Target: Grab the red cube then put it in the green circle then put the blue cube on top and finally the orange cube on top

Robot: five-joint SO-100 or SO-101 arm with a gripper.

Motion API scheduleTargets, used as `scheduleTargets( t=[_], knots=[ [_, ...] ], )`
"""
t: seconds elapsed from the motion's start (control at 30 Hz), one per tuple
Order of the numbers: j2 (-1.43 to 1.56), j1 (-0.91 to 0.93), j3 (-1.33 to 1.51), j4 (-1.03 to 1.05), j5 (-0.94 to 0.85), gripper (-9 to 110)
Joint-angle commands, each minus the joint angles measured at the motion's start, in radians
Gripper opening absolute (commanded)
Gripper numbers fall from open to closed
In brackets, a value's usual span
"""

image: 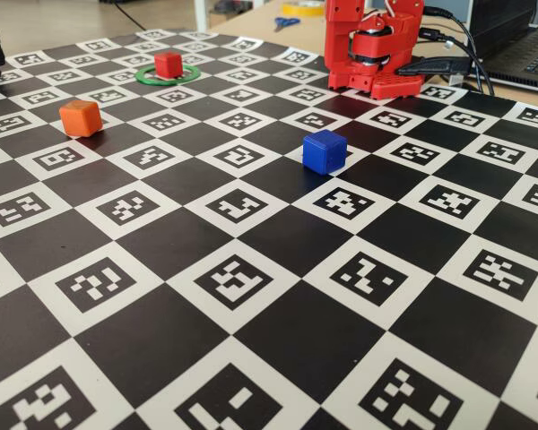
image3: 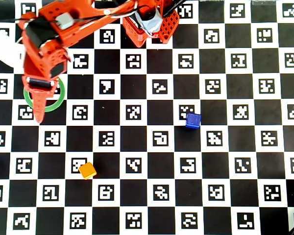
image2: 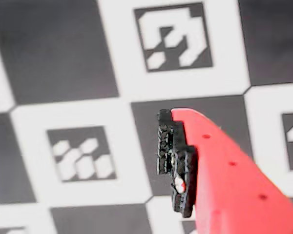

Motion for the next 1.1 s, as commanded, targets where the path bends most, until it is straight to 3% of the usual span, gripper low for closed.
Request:
scheduleTargets(
  t=[0.0,0.47,0.9,1.07],
  knots=[
    [0.153,-0.103,-0.098,0.057,0.175,50],
    [0.307,-0.526,-0.018,0.104,0.451,43],
    [0.258,-0.942,0.123,0.041,0.632,37],
    [0.227,-1.075,0.143,0.035,0.784,37]
  ],
)
